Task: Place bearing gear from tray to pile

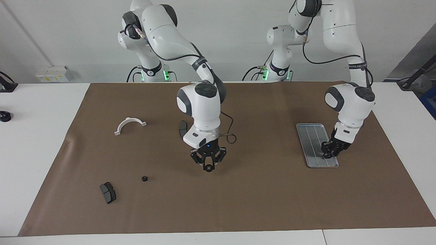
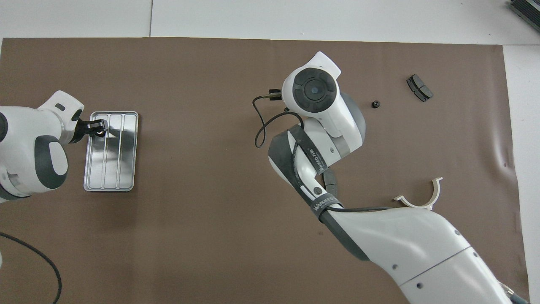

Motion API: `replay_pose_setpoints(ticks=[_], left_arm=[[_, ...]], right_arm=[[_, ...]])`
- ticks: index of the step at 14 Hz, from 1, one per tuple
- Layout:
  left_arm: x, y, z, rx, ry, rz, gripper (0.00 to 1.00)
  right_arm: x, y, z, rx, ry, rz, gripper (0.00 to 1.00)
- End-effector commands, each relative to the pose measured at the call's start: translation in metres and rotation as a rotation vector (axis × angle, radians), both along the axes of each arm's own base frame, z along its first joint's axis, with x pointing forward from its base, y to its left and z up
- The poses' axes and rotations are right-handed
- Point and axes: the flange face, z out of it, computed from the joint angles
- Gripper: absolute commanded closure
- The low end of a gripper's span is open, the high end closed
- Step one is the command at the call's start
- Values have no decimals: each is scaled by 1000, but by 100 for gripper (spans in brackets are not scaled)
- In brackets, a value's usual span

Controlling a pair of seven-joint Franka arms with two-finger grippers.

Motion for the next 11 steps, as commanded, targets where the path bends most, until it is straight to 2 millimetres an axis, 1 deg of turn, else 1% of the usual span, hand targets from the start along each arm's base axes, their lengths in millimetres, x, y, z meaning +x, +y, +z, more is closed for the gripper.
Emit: replay_pose_setpoints(ticks=[1,4,7,9,10,11], left_arm=[[-4,4,-2,18,-13,-38,52],[-5,3,-3,18,-12,-39,52],[-6,1,-4,18,-7,-48,52],[-6,1,-5,18,-3,-50,52],[-6,2,-4,20,-6,-59,52],[-6,1,-5,21,-4,-63,52]], right_arm=[[-25,-77,17,-29,46,19,100],[-32,-157,20,-73,82,56,100],[-38,-238,2,-66,141,105,100],[-46,-280,-12,-34,172,118,100],[-53,-305,-19,-30,180,124,100],[-61,-330,-32,-34,178,146,100]])
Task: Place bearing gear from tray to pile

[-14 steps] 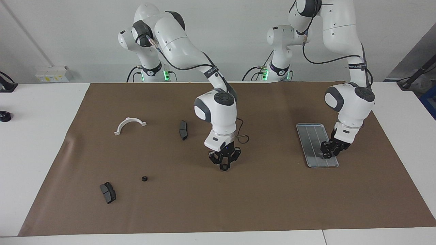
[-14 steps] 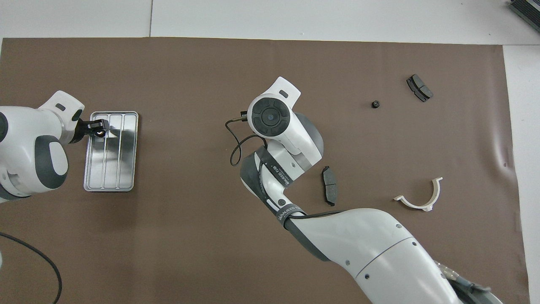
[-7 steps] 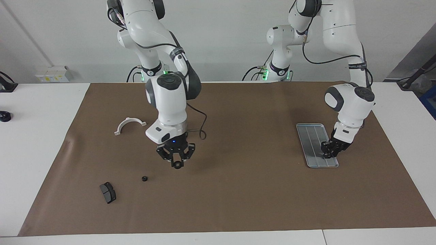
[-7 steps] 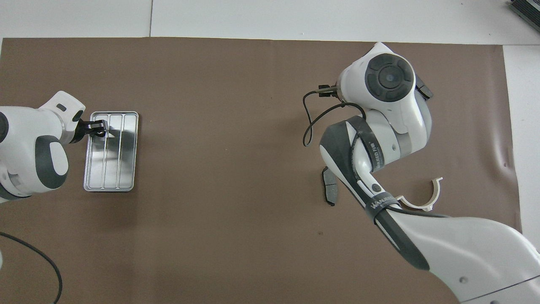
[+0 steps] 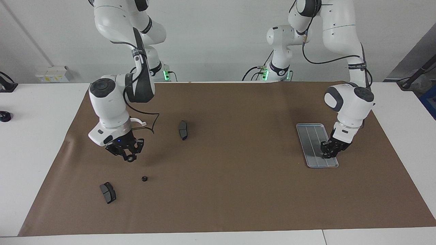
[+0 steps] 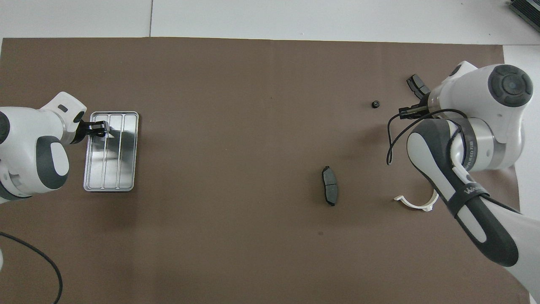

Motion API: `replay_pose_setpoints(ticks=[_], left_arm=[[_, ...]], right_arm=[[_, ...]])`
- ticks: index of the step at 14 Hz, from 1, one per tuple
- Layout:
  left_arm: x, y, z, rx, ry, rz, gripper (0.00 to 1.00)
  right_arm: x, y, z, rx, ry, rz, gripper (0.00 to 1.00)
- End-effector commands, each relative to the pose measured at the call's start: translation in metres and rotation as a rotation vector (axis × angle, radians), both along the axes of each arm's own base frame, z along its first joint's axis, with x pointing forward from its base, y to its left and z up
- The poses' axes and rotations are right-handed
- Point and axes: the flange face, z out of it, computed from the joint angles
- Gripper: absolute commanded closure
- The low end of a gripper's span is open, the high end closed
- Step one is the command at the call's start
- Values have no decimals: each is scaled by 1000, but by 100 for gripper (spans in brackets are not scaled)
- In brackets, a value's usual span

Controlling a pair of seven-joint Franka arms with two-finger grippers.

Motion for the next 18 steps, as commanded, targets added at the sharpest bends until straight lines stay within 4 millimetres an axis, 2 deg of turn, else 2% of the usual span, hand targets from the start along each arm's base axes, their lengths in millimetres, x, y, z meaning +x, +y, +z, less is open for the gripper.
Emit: replay_pose_setpoints(ticks=[1,3,5,7,9,11,12,13,14,15,17,18], left_arm=[[-5,3,-3,13,-6,-23,53],[-6,3,-3,13,-3,-26,57],[-6,2,-3,12,0,-28,70],[-7,-1,-3,13,15,-49,87],[-5,-15,7,5,43,-74,99],[3,-43,31,0,45,-119,100],[8,-57,40,-1,44,-145,100],[13,-70,50,-4,40,-167,100],[16,-86,57,-3,37,-197,100],[17,-115,63,-3,27,-240,100],[15,-170,73,-4,1,-322,100],[12,-204,79,-5,-11,-373,100]], right_arm=[[-29,-46,-23,30,-24,40,100],[-32,-49,-39,55,-36,24,100],[-30,-43,-43,61,-40,20,100],[-31,-47,-51,60,-34,15,100],[-37,-46,-61,59,-31,12,88],[-38,-46,-75,55,-42,10,78],[-38,-44,-78,54,-45,13,71],[-37,-44,-78,54,-47,12,60],[-35,-43,-78,54,-48,10,26],[-33,-42,-76,57,-53,3,0],[-24,-36,-51,63,-86,-10,0],[-22,-22,-39,72,-87,-4,0]])
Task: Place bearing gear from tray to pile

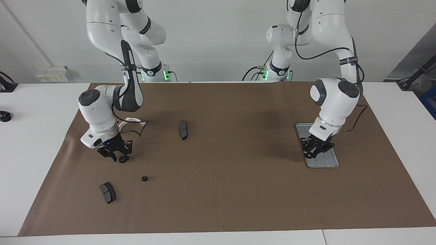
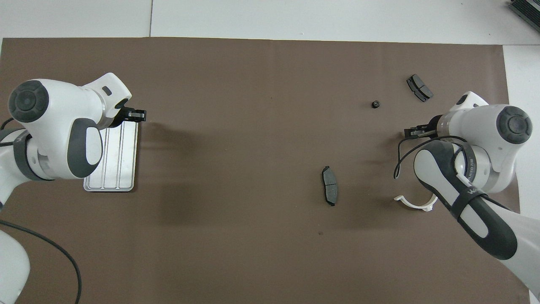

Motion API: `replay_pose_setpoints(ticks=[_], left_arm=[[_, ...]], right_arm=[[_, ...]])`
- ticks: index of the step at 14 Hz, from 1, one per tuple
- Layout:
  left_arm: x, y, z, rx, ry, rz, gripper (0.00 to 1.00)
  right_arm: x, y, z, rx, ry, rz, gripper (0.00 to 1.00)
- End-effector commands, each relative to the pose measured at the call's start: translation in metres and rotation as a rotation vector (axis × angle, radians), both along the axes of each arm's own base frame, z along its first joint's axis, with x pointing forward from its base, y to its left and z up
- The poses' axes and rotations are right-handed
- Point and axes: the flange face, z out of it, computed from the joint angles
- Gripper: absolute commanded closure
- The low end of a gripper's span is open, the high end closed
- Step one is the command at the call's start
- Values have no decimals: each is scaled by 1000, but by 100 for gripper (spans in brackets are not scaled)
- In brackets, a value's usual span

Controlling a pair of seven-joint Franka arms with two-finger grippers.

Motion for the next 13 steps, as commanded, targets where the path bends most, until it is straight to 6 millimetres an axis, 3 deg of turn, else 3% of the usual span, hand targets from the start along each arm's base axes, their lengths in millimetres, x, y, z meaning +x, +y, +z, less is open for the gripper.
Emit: replay_pose_setpoints(ticks=[1,5,8,11,13], left_arm=[[-13,-83,13,7,-17,-132,100],[-32,-151,8,-11,-61,-216,100],[-50,-201,-11,-52,-56,-154,100],[-45,-220,-36,-71,-138,-176,100],[-54,-246,-42,-90,-163,-206,100]], right_arm=[[10,29,42,41,-19,-34,0],[26,75,92,73,13,-90,0],[39,108,126,84,8,-106,0],[44,135,132,96,-6,-124,0],[44,140,132,99,-10,-132,0]])
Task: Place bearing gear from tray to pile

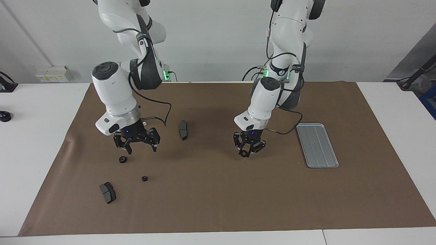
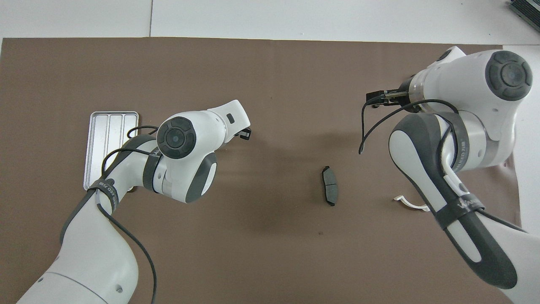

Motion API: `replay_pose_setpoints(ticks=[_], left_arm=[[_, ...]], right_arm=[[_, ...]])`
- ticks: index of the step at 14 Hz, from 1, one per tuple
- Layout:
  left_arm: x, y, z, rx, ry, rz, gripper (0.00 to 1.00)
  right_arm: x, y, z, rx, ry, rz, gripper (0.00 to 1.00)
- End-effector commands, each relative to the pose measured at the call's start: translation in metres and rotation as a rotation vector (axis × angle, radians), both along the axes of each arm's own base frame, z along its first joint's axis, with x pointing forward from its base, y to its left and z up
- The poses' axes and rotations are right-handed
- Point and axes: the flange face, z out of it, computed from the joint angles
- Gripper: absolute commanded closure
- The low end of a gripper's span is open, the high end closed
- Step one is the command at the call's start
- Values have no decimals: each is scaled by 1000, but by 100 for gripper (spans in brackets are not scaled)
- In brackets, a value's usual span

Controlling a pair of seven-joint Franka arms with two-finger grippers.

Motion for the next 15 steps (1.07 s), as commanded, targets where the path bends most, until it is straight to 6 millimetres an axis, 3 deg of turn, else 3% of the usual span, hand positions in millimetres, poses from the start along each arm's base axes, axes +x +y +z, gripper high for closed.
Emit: replay_pose_setpoints(ticks=[1,2,4,6,9,10,12,15], left_arm=[[-1,-19,-6,-15,-35,-13,10],[0,-19,-5,-14,-42,-14,0],[4,-9,-3,-8,-34,0,0],[11,19,10,10,-4,33,0],[19,77,48,55,106,87,0],[23,107,61,73,158,128,0],[29,166,87,82,191,184,0],[26,223,116,108,218,203,0]], right_arm=[[7,3,-2,6,4,-24,0],[7,4,-1,6,5,-22,0],[11,17,-8,20,14,-27,0],[22,39,-4,19,7,-34,0],[30,108,-16,12,19,-1,0],[28,127,-24,-10,20,8,0],[24,187,-43,-9,14,11,0],[23,266,-71,-10,-19,7,0]])
